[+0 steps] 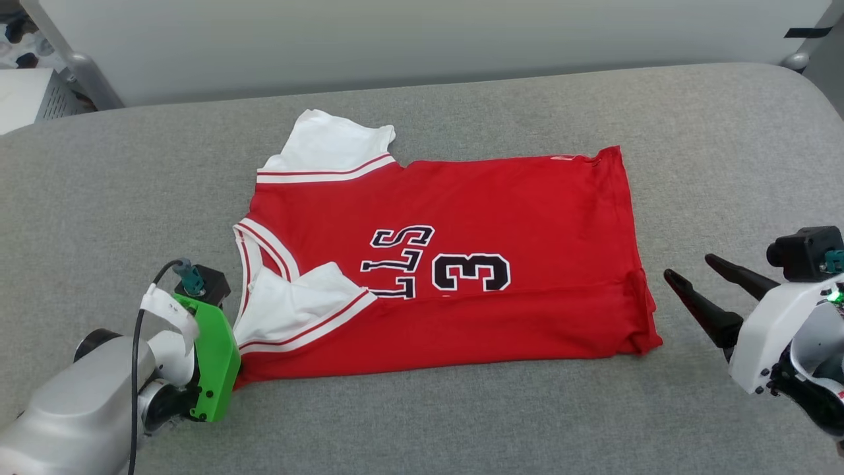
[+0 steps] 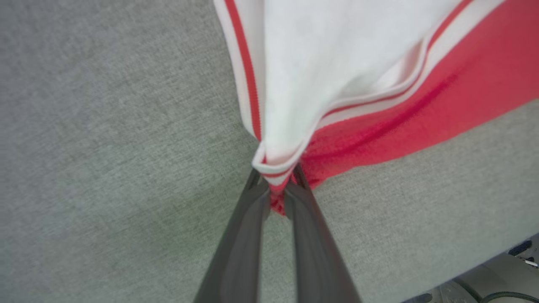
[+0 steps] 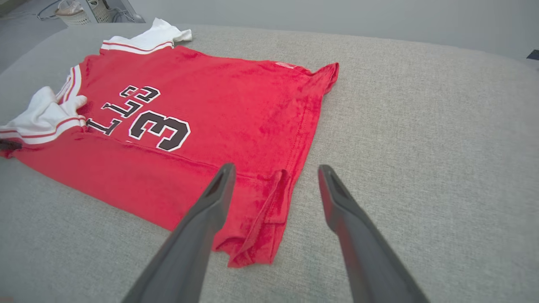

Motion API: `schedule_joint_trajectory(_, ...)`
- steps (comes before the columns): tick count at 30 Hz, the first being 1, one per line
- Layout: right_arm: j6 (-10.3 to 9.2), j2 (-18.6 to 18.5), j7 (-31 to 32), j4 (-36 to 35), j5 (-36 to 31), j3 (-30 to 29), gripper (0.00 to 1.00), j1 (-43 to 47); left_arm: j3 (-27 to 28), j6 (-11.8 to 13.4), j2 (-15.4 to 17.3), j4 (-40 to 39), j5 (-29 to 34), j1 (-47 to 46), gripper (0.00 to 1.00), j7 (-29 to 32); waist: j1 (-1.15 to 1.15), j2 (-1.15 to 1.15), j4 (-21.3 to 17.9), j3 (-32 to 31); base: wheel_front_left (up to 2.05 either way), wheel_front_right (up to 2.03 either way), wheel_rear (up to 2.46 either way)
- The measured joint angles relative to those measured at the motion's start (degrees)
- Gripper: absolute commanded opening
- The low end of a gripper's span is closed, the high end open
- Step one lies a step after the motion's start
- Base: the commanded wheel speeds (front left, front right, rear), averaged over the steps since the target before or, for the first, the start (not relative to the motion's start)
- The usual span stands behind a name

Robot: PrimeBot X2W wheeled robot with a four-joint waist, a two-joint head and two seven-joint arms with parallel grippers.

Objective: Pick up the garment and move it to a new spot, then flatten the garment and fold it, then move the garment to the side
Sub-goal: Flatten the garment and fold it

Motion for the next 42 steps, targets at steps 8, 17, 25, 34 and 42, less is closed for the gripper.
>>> schedule_joint_trajectory(8,0.0,-5.37,15.71,-3.42,0.21,2.16,1.0,-2.42,-1.72,0.0,2.02,-5.43,0.45,0.49,0.0,-3.7,0.0,0.0,1.43,-1.64,0.0,0.0,0.0)
schedule_joint_trajectory(17,0.0,-4.86,27.59,0.78,1.99,4.9,1.0,-3.53,-2.22,0.0,2.48,-9.79,1.56,0.21,0.0,-4.64,0.0,0.0,3.26,-0.88,0.0,0.0,0.0)
schedule_joint_trajectory(25,0.0,1.49,26.05,10.17,1.13,7.17,1.0,-6.47,-2.19,0.53,2.21,-10.99,2.66,-1.17,0.0,-5.26,0.0,0.0,4.22,1.64,0.0,0.0,0.0)
schedule_joint_trajectory(34,-0.01,3.72,21.76,17.89,0.51,11.72,1.0,-8.96,-2.22,1.02,1.97,-11.29,4.07,-1.7,0.0,-5.98,0.0,0.0,5.26,3.39,0.0,0.0,0.0)
schedule_joint_trajectory(42,-0.01,3.18,14.99,18.25,3.88,13.65,0.0,-9.06,-2.18,1.77,2.29,-11.52,3.56,-0.82,0.0,-6.81,0.0,0.0,4.89,2.02,0.0,0.0,0.0)
